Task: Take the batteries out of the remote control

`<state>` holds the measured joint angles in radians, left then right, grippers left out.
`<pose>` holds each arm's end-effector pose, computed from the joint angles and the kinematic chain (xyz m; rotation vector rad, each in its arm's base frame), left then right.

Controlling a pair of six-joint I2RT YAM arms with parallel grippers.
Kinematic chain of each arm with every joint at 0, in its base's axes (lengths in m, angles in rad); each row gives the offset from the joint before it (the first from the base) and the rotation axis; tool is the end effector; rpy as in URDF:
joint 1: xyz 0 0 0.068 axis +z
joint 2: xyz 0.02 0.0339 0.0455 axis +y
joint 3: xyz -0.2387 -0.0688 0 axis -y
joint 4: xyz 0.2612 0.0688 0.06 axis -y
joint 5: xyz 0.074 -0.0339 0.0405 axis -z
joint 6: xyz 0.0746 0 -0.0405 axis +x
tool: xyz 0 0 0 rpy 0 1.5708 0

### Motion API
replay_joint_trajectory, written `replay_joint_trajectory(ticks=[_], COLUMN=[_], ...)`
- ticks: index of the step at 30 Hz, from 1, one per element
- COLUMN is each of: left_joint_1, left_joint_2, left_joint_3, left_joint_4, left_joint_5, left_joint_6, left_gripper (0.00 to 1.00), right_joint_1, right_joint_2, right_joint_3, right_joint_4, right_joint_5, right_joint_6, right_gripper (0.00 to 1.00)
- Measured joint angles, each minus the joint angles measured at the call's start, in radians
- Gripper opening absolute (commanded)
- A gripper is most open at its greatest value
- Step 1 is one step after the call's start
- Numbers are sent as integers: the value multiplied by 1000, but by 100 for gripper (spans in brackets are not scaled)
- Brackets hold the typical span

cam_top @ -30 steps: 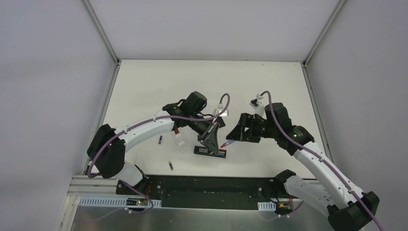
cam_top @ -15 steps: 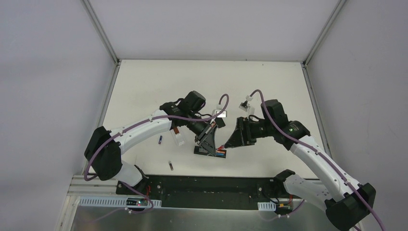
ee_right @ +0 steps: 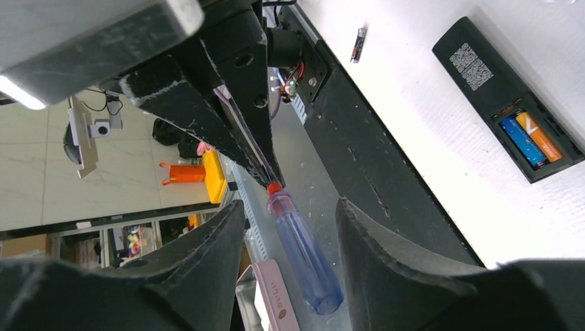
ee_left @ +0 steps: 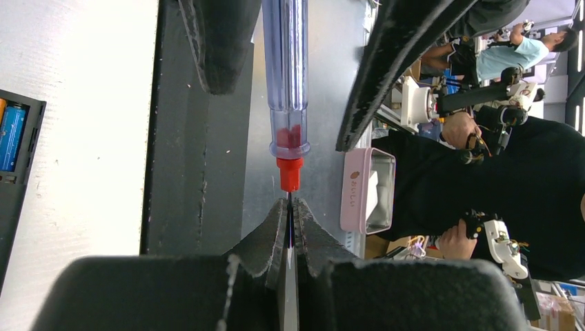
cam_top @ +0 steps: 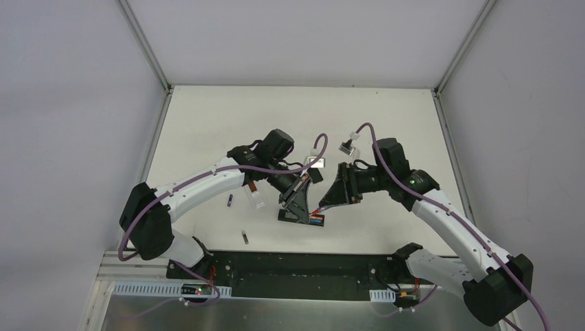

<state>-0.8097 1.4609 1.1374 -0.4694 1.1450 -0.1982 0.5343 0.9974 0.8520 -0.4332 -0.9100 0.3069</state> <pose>0.1812 -0.2888 0.2499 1.3200 2.0869 -1.8199 0.1920 0.1820 0.2700 -0.8173 2.0913 1.4490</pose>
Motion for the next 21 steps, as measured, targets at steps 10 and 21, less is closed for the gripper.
replay_joint_trajectory(ticks=[10, 21], left_joint_1=[0, 0], left_joint_2=[-3, -3], left_joint_3=[6, 20], left_joint_4=[-2, -8], left_joint_5=[0, 6], left_joint_6=[2, 9], left_gripper=[0, 0], right_joint_1=[-3, -6], right_joint_2=[32, 32], right_joint_3=[-21, -27], right_joint_4=[31, 56], right_joint_5=[-95, -143], right_joint_6=[6, 8], right_gripper=[31, 15])
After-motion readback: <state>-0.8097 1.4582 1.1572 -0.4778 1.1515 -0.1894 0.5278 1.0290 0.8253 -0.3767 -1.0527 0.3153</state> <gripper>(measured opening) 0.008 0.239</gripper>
